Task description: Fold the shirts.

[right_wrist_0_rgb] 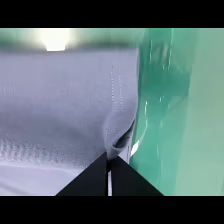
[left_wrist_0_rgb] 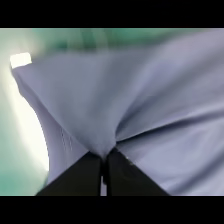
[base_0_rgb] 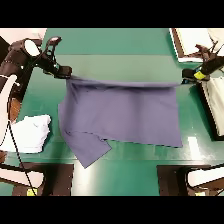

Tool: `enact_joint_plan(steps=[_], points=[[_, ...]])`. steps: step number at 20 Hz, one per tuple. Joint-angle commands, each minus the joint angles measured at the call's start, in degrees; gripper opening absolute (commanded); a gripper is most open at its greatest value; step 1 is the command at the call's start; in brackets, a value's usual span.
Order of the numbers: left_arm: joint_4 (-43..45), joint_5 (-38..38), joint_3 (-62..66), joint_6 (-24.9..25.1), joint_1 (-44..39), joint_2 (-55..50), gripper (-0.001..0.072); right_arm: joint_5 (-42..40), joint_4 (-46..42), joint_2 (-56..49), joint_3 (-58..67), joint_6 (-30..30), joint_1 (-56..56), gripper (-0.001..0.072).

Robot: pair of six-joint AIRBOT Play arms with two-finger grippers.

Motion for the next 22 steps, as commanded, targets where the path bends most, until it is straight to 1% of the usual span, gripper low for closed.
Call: enact_joint_plan(steps=[1, 2, 3, 4, 5, 6, 9, 11, 14, 17, 19, 20, 22], points=[[0.2, -5.3, -3.2, -0.5, 0.0, -0.1, 0.0024, -3.9, 1.2, 4.7, -10.4, -0.2, 0.1, 0.0017], [0.4, -5.3, -5.2, -2.5, 0.0, -0.1, 0.0026, -5.1, 2.6, 5.4, -12.2, -0.2, 0.1, 0.0017], [0.6, -5.3, -7.2, -2.9, 0.0, -0.1, 0.0221, -6.3, 4.2, 6.1, -13.7, -0.2, 0.1, 0.0018], [0.6, -5.2, -9.2, -3.0, 0.0, -0.1, 0.0533, -7.7, 5.3, 6.8, -14.8, -0.2, 0.1, 0.0029], [1.3, -5.3, -10.4, -3.5, 0.0, 0.0, 0.0490, -9.1, 6.2, 7.3, -15.3, -0.5, 0.0, 0.0197], [1.9, -5.8, -10.5, -4.0, 0.0, 0.1, 0.0484, -9.3, 6.1, 7.9, -15.1, -0.6, -0.3, 0.0324], [4.7, -6.3, -11.2, -4.3, 0.0, 6.1, 0.0484, -3.9, 6.1, 12.1, -14.3, -1.2, -1.7, 0.0326], [7.1, -6.2, -15.3, -4.5, 0.0, 12.5, 0.0484, -0.9, 6.2, 17.4, -17.1, -2.2, -2.5, 0.0326], [7.5, -6.1, -28.2, -7.6, 0.0, 23.8, 0.0484, -1.6, 6.2, 25.5, -23.5, -2.2, -2.4, 0.0326], [7.4, -5.0, -44.0, -12.1, 0.0, 35.1, 0.0484, -3.0, 9.9, 30.9, -28.7, -2.4, -2.0, 0.0326], [7.1, -4.4, -52.1, -15.8, 0.0, 40.6, 0.0484, -3.3, 12.2, 32.0, -29.9, -2.8, -1.9, 0.0326], [6.4, -4.0, -55.6, -16.9, 0.0, 43.1, 0.0485, -3.3, 12.6, 32.0, -30.0, -2.8, -1.8, 0.0326], [3.0, -3.0, -60.6, -17.4, 0.0, 46.0, 0.0485, -3.5, 14.3, 31.6, -30.0, -2.8, -1.8, 0.0326]])
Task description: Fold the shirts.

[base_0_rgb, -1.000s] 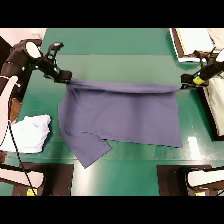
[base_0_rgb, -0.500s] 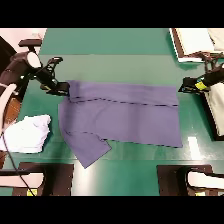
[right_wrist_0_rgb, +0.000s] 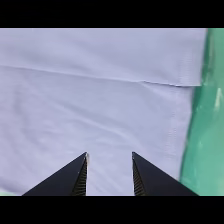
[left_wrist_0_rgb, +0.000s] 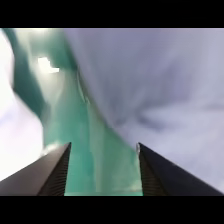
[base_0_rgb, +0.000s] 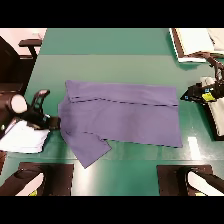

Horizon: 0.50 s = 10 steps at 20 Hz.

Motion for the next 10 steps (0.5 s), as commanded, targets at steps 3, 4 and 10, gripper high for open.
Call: enact_joint_plan(steps=[3, 4, 10], points=[[-8.3, 4.4, -12.9, -3.1, 0.0, 6.7, 0.0484, -1.1, 5.8, 1.0, -1.2, -1.1, 0.1, 0.0326], [-10.2, 6.1, -14.0, -3.0, 0.0, 6.7, 0.0485, -1.1, 6.6, 1.0, -1.2, -1.2, 0.1, 0.0326], [-18.9, 12.7, -18.2, -2.9, 0.0, 6.7, 0.0483, -1.1, 6.7, 1.0, -1.2, -1.2, 0.2, 0.0326]])
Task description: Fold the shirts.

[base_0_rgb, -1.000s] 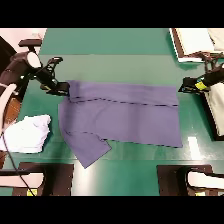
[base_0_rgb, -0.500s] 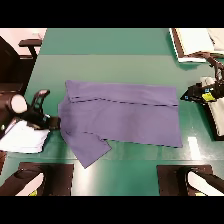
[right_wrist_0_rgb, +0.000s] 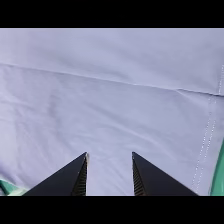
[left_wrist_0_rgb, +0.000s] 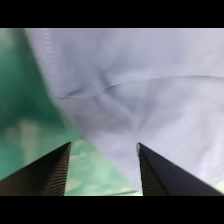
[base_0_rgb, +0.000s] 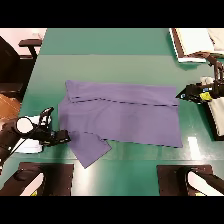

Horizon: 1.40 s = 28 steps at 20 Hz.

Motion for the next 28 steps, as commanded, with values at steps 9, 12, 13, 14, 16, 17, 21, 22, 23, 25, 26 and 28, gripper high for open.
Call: enact_joint_plan(steps=[9, 12, 13, 14, 16, 17, 21, 22, 23, 25, 26, 28], points=[[-5.1, 4.2, -2.2, 1.5, 0.0, 0.3, 0.0023, 0.1, 0.6, 0.0, 0.0, -0.1, 0.0, 0.0326], [-5.1, 3.4, -0.9, 2.3, 0.0, 0.3, 0.0020, 1.9, -0.4, 0.0, -0.1, -0.6, -0.6, 0.0326], [-5.1, 1.6, 0.8, 3.4, 0.0, 0.3, 0.0020, 3.6, -1.6, 0.1, -0.7, -0.9, -1.6, 0.0326], [-4.6, -0.1, 2.5, 4.2, 0.0, 1.0, 0.0019, 5.7, -3.5, 0.3, -2.5, -0.8, -3.2, 0.0326], [-3.6, -2.1, 4.8, 4.3, 0.0, 4.6, 0.0019, 8.5, -8.7, 2.5, -9.2, -0.8, -7.7, 0.0327], [-3.4, -2.6, 5.7, 4.3, 0.0, 6.8, 0.0020, 8.7, -10.6, 3.8, -12.9, -0.8, -10.4, 0.0338], [-3.4, -4.8, 6.8, 4.4, 0.0, 9.2, 0.0021, 8.5, -11.9, 6.5, -26.2, -0.8, -23.5, 0.0526], [-3.5, -4.8, 6.9, 4.4, 0.0, 9.2, 0.0021, 8.2, -11.9, 6.4, -28.6, -0.9, -25.7, 0.0437], [-3.5, -4.5, 6.8, 4.4, 0.0, 9.2, 0.0021, 7.5, -11.3, 6.5, -30.7, -1.0, -27.1, 0.0425], [-3.4, -4.3, 6.8, 4.4, 0.0, 9.2, 0.0021, 5.8, -10.3, 6.5, -33.6, -1.0, -27.5, 0.0424], [-3.4, -4.2, 6.8, 4.4, 0.0, 9.2, 0.0021, 4.9, -9.4, 6.5, -34.8, -1.0, -27.4, 0.0424], [-3.4, -3.9, 6.8, 4.4, 0.0, 9.2, 0.0021, 2.7, -7.7, 6.4, -36.3, -1.0, -27.4, 0.0423]])
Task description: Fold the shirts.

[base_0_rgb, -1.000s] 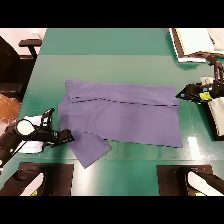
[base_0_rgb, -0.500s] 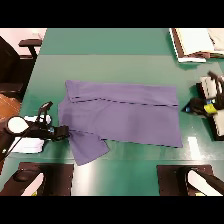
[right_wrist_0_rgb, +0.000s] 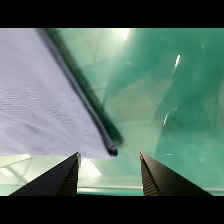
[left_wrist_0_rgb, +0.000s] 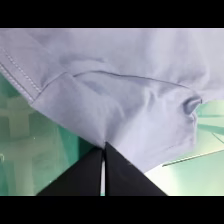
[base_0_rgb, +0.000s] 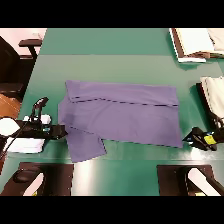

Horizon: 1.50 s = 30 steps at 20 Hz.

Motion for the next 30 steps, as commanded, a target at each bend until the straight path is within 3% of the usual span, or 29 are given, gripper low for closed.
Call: enact_joint_plan(steps=[1, 8, 11, 12, 17, 20, 22, 25, 30], points=[[0.0, 0.4, 0.1, 0.1, 0.0, 0.2, 0.0022, -3.3, 2.8, 0.1, -3.7, 0.0, -1.3, 0.0374], [0.0, 0.7, 0.1, 1.6, 0.0, 0.2, 0.0022, -5.8, 4.2, 0.1, -3.6, 1.2, 9.2, 0.0354], [0.1, -1.1, 0.1, 1.6, 0.0, 0.2, 0.0021, -5.3, 4.0, 0.2, -3.4, 1.0, 13.2, 0.0077], [0.3, -2.8, 0.3, 1.6, 0.0, 0.2, 0.0020, -4.8, 3.9, 0.2, -3.1, 0.2, 14.2, 0.0017], [4.0, -11.9, 2.7, -1.0, 0.0, 8.7, 0.0019, 4.0, -3.1, 6.6, 4.7, 0.1, 16.5, 0.0017], [1.1, -23.0, 5.0, -1.9, 0.0, 13.2, 0.0020, 11.3, -7.1, 13.7, 9.6, 0.1, 16.4, 0.0016], [0.9, -25.1, 8.0, -1.9, 0.0, 13.6, 0.0020, 12.6, -8.3, 16.8, 12.5, 0.1, 16.4, 0.0016], [2.6, -17.2, 11.5, 0.7, 0.0, 8.8, 0.0020, 12.0, -7.7, 13.5, 17.5, 0.1, 16.5, 0.0015], [7.6, 5.4, 14.8, 4.8, 0.0, -9.7, 0.0022, 2.5, -6.4, -3.9, 28.5, 0.1, 21.4, 0.0015]])
